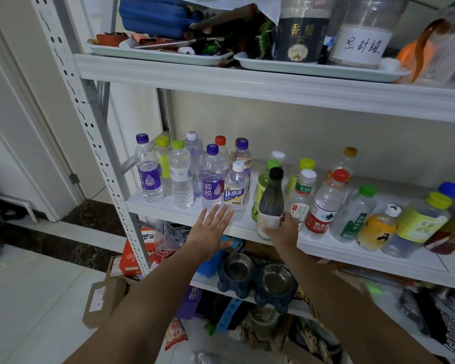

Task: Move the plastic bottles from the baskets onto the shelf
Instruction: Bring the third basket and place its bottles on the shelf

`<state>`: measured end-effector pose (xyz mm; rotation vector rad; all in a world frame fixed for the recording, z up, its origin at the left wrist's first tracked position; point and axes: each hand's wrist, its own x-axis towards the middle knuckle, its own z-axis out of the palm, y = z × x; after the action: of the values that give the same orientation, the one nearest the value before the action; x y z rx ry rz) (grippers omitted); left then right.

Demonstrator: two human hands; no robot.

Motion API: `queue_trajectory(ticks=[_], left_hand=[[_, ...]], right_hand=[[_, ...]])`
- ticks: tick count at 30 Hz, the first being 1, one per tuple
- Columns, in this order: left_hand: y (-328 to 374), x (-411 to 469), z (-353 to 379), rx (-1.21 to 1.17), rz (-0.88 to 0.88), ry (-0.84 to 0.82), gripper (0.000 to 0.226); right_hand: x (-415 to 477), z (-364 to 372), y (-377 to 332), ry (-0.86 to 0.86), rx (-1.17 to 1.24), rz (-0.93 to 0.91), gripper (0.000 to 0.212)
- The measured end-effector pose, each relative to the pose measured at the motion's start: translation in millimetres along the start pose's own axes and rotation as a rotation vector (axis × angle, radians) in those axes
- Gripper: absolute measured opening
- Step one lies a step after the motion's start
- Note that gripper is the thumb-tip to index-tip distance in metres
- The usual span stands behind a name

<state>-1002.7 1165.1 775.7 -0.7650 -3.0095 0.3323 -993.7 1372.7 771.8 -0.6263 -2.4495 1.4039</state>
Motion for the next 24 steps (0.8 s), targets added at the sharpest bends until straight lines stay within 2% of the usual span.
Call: queue_trajectory(ticks=[9, 24], left_hand=[[-6.9, 1.6, 7.9, -0.013, -0.01, -0.001, 0.082], [-13.4, 15.8, 21.8, -0.031, -0.025, -0.046, 0.082]], right_hand=[[2.0, 0.8, 6.1, 0.051, 0.057, 0.016, 0.047], [22.9, 13.6, 6.4, 0.03, 0.067, -0.002, 0.032]])
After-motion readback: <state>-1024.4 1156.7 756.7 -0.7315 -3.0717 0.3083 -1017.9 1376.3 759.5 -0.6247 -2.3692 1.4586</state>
